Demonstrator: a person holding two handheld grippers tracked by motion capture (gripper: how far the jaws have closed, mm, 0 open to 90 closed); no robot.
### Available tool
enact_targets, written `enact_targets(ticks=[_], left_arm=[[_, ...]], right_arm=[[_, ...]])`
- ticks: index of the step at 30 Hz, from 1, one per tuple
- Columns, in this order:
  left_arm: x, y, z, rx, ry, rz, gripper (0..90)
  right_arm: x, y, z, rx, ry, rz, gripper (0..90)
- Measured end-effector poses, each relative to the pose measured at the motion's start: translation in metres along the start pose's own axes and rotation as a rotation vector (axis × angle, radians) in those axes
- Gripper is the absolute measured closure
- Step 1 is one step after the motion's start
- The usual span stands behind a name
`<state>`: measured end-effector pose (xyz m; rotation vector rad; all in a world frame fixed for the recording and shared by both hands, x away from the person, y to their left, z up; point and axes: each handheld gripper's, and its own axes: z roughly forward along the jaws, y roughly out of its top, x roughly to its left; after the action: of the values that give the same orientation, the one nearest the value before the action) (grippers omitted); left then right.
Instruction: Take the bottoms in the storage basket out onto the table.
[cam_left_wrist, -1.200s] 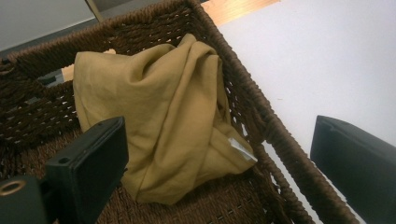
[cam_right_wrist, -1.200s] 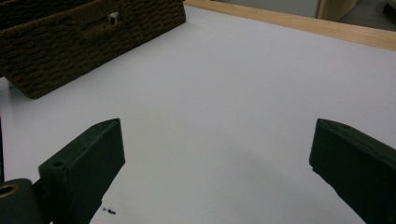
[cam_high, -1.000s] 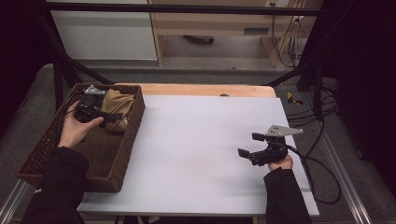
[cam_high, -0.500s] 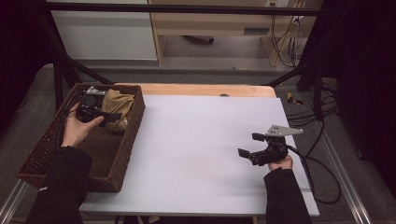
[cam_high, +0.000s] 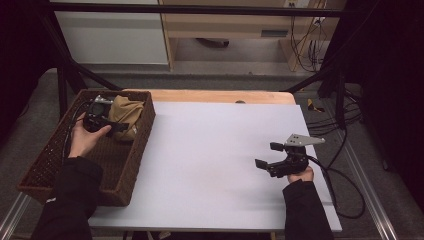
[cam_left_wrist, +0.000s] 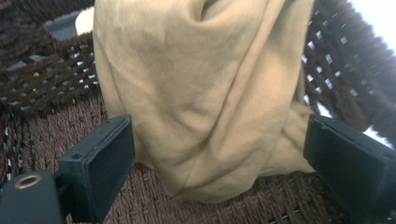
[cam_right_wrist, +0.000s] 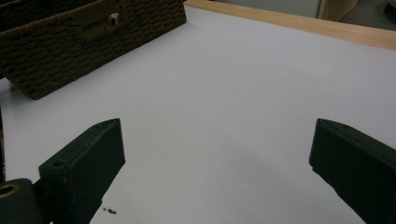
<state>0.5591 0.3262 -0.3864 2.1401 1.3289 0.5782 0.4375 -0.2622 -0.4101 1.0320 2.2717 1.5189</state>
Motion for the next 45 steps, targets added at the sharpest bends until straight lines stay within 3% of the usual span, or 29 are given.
enact_targets(ticks=[13, 17, 21, 26, 31, 37, 45], left_arm=[[0.002, -0.007, 0.014, 0.027, -0.012, -0.019, 11.3], [0.001, -0.008, 0.018, 0.034, -0.006, -0.008, 11.4], [0.001, -0.008, 0.019, 0.037, -0.005, -0.007, 16.5], [0.002, -0.01, 0.02, 0.044, -0.015, -0.015, 29.0], [0.0, -0.011, 0.02, 0.054, 0.008, 0.016, 41.5], [0.001, -0.014, 0.018, 0.042, 0.028, 0.02, 64.0], [-0.002, -0.012, 0.014, 0.058, 0.029, 0.025, 78.6]], right_arm=[[0.0, 0.0, -0.001, -0.003, 0.002, 0.003, 3.9], [0.0, 0.0, -0.001, -0.002, 0.002, 0.003, 3.9], [0.0, 0.0, -0.001, -0.001, 0.002, 0.002, 3.9], [0.0, 0.0, -0.001, -0.002, 0.001, 0.002, 3.9], [0.0, 0.0, -0.001, -0.004, 0.0, 0.002, 3.9], [0.0, 0.001, -0.002, -0.008, 0.0, 0.005, 3.9], [0.0, 0.001, -0.002, -0.007, 0.002, 0.004, 3.9]])
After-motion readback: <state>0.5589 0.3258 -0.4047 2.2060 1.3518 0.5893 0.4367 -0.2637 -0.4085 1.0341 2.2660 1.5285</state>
